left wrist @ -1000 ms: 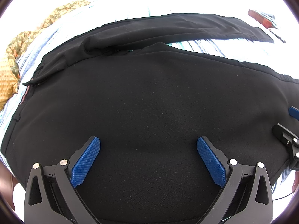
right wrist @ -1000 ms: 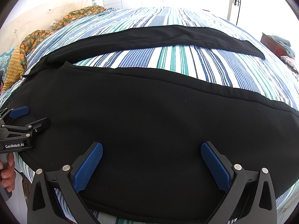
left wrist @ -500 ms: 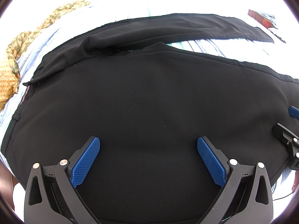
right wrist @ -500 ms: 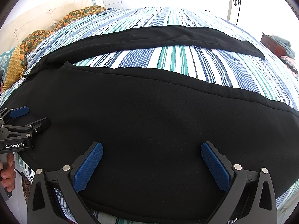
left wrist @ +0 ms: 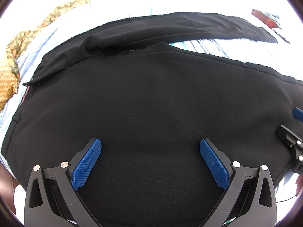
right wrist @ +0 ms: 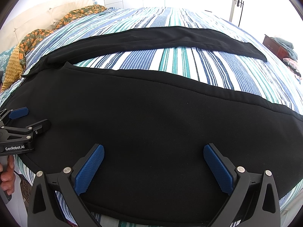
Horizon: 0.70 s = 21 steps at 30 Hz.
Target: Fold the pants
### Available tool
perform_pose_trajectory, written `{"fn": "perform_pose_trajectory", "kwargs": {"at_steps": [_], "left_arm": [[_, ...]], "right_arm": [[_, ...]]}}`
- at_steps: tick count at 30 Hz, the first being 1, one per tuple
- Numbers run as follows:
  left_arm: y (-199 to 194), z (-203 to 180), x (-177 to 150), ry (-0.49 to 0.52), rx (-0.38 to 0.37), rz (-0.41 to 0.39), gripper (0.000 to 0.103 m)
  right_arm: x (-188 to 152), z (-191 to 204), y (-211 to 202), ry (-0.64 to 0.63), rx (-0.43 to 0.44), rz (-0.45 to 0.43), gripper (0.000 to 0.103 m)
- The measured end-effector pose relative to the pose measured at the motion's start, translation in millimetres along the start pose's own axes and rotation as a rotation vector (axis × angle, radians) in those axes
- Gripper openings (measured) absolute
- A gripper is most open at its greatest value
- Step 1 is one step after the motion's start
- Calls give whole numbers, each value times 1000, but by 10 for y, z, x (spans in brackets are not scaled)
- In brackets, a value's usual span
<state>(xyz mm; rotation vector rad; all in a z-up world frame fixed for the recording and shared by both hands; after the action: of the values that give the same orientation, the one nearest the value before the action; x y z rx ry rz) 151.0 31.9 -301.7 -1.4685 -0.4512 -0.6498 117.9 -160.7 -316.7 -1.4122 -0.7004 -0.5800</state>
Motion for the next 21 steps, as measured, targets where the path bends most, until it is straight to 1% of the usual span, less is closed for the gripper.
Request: {"fn": "perform_pose_trajectory", "kwargs": {"at_steps": [2, 4, 7, 10, 13, 16, 19, 20, 21], "left_arm": [[-56, 23, 11, -12, 1, 41, 102], [-141, 62, 50, -33, -4, 64, 102], [-245, 190, 215, -98, -24, 40, 102], [-263, 449, 472, -152, 7, -16, 102], [-111, 780, 694, -167, 66, -44, 102], [137, 1147, 841, -208, 139, -70, 102], [410, 1529, 806, -265, 210, -57, 102], [527, 1660, 735, -294, 233, -33, 102], [636, 1744, 646, -324, 232, -6, 103]], "right_arm": [[5, 1, -9, 1, -3, 0, 103], [7, 3, -25, 0, -4, -1, 103], [18, 4, -65, 16, 9, 17, 103], [49, -1, -142, 13, 29, 34, 103], [83, -25, -236, 24, 53, 32, 103], [168, -133, -316, 79, 79, 22, 103], [340, -353, -351, 124, 89, 9, 103], [418, -452, -352, 135, 87, 5, 103], [503, -557, -344, 141, 82, 2, 103]]}}
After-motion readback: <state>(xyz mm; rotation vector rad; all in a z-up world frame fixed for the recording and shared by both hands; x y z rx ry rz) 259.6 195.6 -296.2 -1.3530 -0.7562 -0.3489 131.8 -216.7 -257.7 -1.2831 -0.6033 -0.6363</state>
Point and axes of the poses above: each gripper's, at about its wrist camera, not at the fingertips, and y roughly the way its jaws point, z to its left, x to its top, the point moved 9 cm from there along y, roughly the way its jaws point, and after that the axes turned 12 degrees about -z, right-handed, at the moved point
